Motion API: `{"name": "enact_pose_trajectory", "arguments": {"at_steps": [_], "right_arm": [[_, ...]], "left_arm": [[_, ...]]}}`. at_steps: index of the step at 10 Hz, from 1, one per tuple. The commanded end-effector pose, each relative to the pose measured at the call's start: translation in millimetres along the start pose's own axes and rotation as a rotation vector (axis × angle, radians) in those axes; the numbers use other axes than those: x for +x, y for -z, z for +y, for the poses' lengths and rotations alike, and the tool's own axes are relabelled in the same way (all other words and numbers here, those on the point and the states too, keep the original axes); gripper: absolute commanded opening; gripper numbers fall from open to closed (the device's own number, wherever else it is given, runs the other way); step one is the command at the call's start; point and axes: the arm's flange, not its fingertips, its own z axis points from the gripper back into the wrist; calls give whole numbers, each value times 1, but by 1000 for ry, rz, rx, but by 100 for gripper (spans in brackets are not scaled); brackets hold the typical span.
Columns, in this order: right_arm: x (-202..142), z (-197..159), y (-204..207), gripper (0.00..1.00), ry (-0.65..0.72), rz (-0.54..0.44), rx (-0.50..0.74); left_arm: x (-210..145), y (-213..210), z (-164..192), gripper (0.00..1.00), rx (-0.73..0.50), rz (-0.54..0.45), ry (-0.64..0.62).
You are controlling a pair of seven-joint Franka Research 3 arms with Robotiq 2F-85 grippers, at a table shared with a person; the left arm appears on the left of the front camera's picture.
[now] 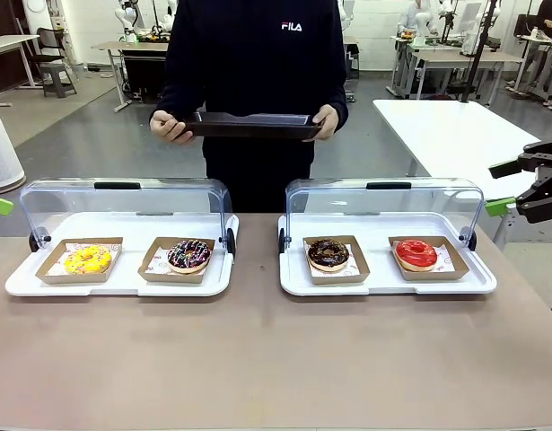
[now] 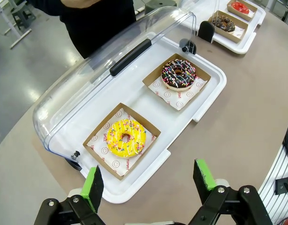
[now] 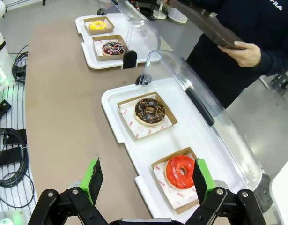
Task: Provide the desired donut to the person.
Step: Pick up and lift the Paper togo box containing the Donut pointed at by the person.
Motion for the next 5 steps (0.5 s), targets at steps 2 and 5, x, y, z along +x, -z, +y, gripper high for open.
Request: {"name": "enact_pose_trajectory", "arguments": {"at_steps": [2,5], "right_arm": [[0,-1,1,100,-11,-23,7],[0,-1,1,100,-11,-23,7]], "left_arm": [[-1,0,1,100,-4,-5,-3],[-1,0,1,100,-4,-5,-3]]}}
